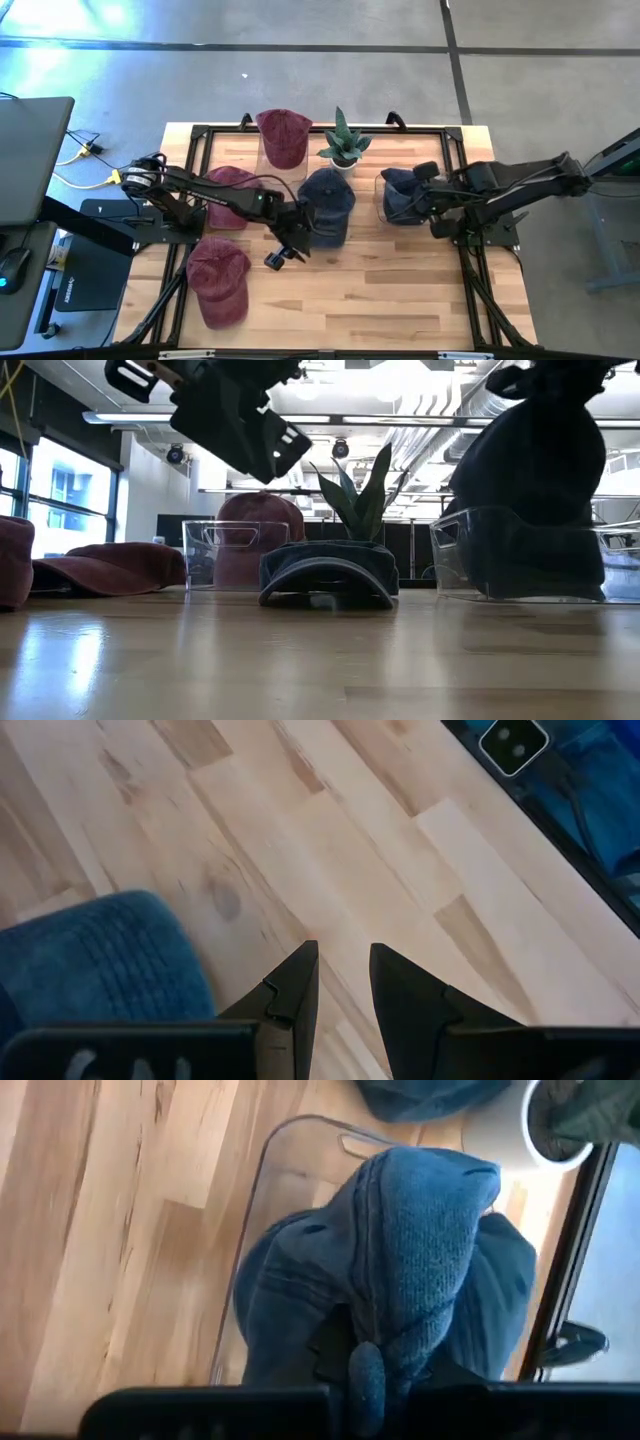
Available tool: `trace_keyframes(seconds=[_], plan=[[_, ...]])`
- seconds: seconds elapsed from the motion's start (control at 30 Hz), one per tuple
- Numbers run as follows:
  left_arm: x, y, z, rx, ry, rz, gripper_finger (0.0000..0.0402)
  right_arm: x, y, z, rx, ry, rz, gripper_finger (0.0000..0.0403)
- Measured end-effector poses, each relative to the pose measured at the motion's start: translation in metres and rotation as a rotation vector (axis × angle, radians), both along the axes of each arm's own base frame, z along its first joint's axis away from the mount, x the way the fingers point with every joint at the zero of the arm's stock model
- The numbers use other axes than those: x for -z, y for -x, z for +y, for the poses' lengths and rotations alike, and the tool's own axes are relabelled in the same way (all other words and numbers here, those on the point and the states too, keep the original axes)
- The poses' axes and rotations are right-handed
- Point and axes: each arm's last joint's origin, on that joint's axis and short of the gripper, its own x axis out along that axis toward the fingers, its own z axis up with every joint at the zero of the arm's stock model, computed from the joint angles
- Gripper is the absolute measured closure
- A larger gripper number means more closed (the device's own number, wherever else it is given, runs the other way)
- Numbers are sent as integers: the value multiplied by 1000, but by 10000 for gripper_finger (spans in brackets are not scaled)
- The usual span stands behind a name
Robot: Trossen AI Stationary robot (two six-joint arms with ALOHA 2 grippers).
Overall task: Pick & Place hat
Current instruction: Put the bottom blue cap into the right transparent bin
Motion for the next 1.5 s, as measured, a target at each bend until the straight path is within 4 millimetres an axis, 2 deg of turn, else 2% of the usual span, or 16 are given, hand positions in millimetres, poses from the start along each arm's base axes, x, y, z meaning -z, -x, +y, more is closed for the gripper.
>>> trace_keyframes(seconds=[0.23, 0.37, 0.5, 0.7, 0.8, 0.97, 1.1, 1.23, 1.33, 1.5], plan=[[0, 0, 0, -2, -2, -3, 312, 30, 4, -4, 7, 23, 104, 391], [0, -1, 1, -12, -13, -7, 312, 39, 8, -7, 24, 40, 149, 390], [0, -1, 1, -14, -15, -10, 312, 35, 8, -12, 56, 56, 142, 380], [-1, -2, 0, -15, -9, -18, 312, 31, 8, -23, 194, 35, 98, 355], [-2, -3, 0, -26, 4, -35, 312, 29, 9, -28, 235, -53, 62, 327], [-5, -6, -1, -14, 25, -73, 312, 15, 11, -34, 289, -223, -146, 282], [-5, -6, -1, -14, 25, -73, 312, 4, 17, -41, 412, -360, -289, 263], [-5, -6, -1, -14, 26, -76, 312, 6, 19, -44, 503, -463, -277, 268], [-6, -7, -1, -15, 27, -80, 312, 12, 13, -45, 501, -518, -259, 284], [-6, -7, -1, -17, 30, -90, 312, 16, 4, -42, 408, -641, -210, 344]])
